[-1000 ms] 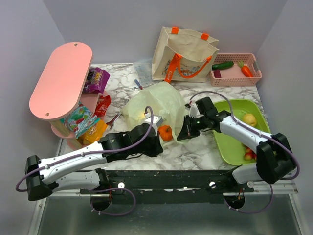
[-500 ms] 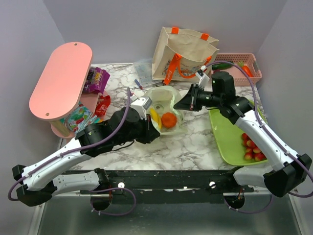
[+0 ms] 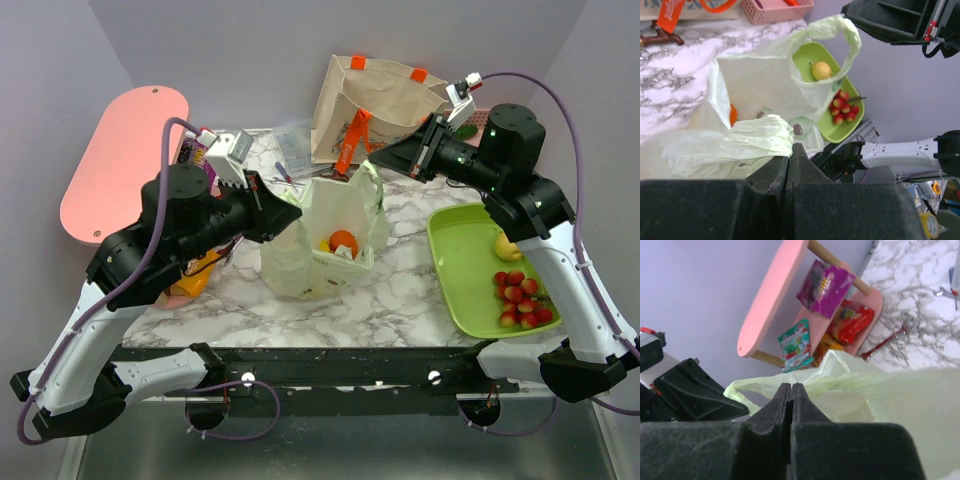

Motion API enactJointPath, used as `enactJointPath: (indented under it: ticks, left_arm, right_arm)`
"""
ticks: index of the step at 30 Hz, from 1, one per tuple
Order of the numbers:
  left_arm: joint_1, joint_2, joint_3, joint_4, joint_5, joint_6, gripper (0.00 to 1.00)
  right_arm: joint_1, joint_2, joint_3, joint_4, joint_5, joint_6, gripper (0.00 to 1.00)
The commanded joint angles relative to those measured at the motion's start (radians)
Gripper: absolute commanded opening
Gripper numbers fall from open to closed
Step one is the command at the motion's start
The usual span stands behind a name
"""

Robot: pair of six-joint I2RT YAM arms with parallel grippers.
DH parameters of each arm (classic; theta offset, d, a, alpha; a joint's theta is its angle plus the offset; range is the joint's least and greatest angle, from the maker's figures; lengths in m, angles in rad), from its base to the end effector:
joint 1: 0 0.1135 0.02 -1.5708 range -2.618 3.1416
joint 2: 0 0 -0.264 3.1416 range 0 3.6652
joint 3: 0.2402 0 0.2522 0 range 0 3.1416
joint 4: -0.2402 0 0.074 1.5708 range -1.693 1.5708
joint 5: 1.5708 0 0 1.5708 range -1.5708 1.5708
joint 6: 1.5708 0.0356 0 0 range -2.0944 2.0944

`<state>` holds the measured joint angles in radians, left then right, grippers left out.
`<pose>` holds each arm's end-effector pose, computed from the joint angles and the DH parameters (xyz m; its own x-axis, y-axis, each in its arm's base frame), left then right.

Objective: Place the food into the grocery bag and tie it

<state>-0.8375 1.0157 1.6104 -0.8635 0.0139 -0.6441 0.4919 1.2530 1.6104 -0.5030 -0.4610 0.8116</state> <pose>0.1039 -0.1161 0.4957 -0.5936 -0.2381 -0.7687 0.4945 0.6457 -0.5819 0.2136 0.1324 0.4908 -0.6763 0.3747 -0.6342 -0.4654 0.4500 0.7621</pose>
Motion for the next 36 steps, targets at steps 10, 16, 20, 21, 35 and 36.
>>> enactJointPath:
  ticks: [10,16,20,21,35,36]
  left_arm:
    - [0.22,0.087,0.168,0.061,0.362,0.039,0.0]
    - [0.232,0.006,-0.086,0.172,0.416,0.001,0.0]
    - [0.243,-0.027,-0.154,0.193,0.403,-0.012,0.0]
    - [0.245,-0.027,-0.157,0.193,0.4,-0.014,0.0]
    - [0.272,0.012,-0.095,0.15,0.38,-0.004,0.0]
    - [0.274,0.013,-0.094,0.153,0.383,-0.006,0.0]
  right_arm:
    - [0.005,0.056,0.174,-0.042,0.07,0.019,0.01]
    - [0.006,-0.028,0.084,-0.218,0.221,-0.16,0.63]
    - [0.005,-0.092,0.038,-0.313,0.315,-0.273,0.85]
    - [0.006,-0.106,0.029,-0.33,0.319,-0.298,0.87]
    - [0.007,-0.295,-0.182,-0.33,-0.097,-0.415,0.92]
    - [0.005,-0.298,-0.191,-0.325,-0.125,-0.42,0.92]
